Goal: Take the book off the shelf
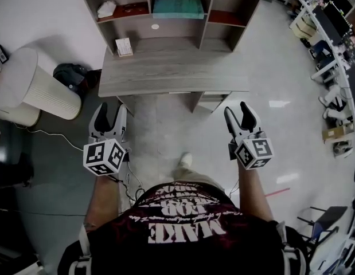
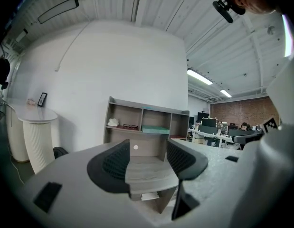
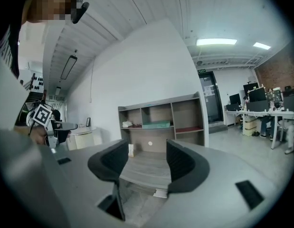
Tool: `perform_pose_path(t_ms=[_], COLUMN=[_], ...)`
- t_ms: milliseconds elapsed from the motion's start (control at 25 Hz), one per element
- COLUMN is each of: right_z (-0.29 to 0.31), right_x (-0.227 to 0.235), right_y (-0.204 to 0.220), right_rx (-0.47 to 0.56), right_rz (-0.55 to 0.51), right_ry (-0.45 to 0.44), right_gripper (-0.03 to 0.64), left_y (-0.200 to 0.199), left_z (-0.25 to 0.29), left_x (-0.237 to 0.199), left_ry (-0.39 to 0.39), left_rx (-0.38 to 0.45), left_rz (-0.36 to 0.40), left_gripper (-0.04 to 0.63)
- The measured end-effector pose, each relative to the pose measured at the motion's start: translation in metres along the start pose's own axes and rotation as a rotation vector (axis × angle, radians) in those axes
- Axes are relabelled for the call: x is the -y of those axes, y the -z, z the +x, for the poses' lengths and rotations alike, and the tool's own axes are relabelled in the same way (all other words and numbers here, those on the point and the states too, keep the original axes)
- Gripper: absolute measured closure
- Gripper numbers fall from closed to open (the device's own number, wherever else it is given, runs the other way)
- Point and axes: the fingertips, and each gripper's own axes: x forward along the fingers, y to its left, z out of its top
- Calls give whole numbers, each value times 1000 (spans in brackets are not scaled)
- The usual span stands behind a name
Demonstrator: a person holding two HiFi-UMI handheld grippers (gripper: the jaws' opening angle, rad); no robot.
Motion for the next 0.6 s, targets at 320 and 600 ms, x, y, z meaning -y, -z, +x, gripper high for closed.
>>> perform_pose_path(t_ms=[320, 600], right_z=[38, 66], right_x=[31, 49], right_y=[-4, -14], right_rx=[-15, -15], right_rz=[32, 19], right_ry=[-52, -120], right_gripper=[371, 371], left_y=[-12, -20], left_z=[54, 85], left_x=[18, 36], left_ry=[-7, -27], left_rx=[-4, 16], left_rz=[13, 28], left_gripper=[364, 364])
